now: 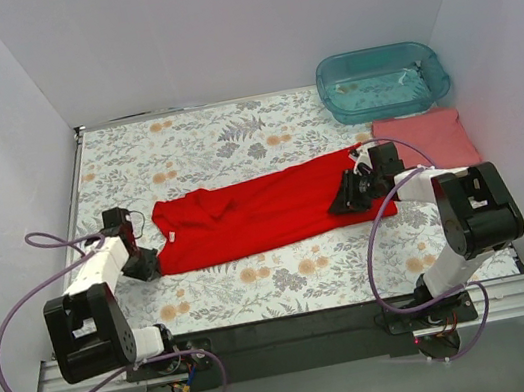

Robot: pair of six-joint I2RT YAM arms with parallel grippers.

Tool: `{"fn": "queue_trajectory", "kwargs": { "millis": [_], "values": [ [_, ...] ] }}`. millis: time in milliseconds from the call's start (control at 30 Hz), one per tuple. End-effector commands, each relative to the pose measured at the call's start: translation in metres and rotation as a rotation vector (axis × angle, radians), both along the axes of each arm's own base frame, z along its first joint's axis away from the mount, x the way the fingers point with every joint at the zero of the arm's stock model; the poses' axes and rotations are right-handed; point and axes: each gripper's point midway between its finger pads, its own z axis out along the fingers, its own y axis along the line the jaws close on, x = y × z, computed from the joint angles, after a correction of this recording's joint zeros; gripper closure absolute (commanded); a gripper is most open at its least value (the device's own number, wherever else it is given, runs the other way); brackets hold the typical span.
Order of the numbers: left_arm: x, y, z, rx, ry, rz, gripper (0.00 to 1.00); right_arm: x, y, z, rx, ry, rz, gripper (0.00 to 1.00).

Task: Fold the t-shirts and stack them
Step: Fold the tshirt

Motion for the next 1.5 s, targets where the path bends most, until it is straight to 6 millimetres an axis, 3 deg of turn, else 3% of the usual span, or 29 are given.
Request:
{"fn": "queue_trajectory", "kwargs": {
  "millis": [0,200,500,633,767,867,900,1033,1100,1133,1233,1300,1433,1467],
  "values": [
    [-0.001,0.025,0.01,0.112,0.013,0.006,1.0,-0.009,-0.023,-0.025,-0.082,0.064,-0.052,0.65],
    [-0.026,0.013,0.009,0.062,0.046,-0.021,1.0,-0.009,-0.025,-0.022,-0.103,0.056,-0.045,0.65],
    [-0.016,0.02,0.03,0.092,0.032,-0.044,0.98,-0.01,-0.044,-0.018,-0.221,0.045,-0.043,0.64],
    [-0.012,0.022,0.036,0.103,0.017,-0.052,0.89,-0.009,-0.05,-0.014,-0.267,0.03,-0.033,0.64],
    [-0.001,0.025,0.049,0.121,-0.045,-0.066,0.73,-0.005,-0.05,-0.004,-0.311,-0.013,-0.008,0.64],
    [0.018,0.021,0.067,0.115,-0.143,-0.131,0.63,0.001,-0.038,0.011,-0.327,-0.082,0.043,0.64],
    [0.024,0.019,0.072,0.109,-0.174,-0.147,0.57,0.005,-0.028,0.02,-0.325,-0.118,0.069,0.64],
    [0.058,-0.006,0.09,0.016,-0.309,-0.271,0.48,0.018,0.008,0.051,-0.301,-0.254,0.177,0.64],
    [0.076,-0.034,0.094,-0.085,-0.372,-0.351,0.48,0.021,0.037,0.067,-0.242,-0.328,0.246,0.64],
    [0.081,-0.04,0.088,-0.108,-0.359,-0.358,0.49,0.027,0.05,0.08,-0.217,-0.374,0.263,0.64],
    [0.116,-0.066,0.096,-0.16,-0.429,-0.394,0.56,0.03,0.096,0.104,-0.126,-0.446,0.343,0.65],
    [0.129,-0.088,0.099,-0.186,-0.449,-0.424,0.6,0.028,0.127,0.109,-0.053,-0.44,0.358,0.65],
    [0.156,-0.11,0.082,-0.21,-0.413,-0.456,0.63,0.029,0.172,0.117,0.101,-0.378,0.299,0.66],
    [0.16,-0.112,0.068,-0.217,-0.378,-0.454,0.64,0.03,0.178,0.116,0.125,-0.354,0.278,0.66]
  ]
}}
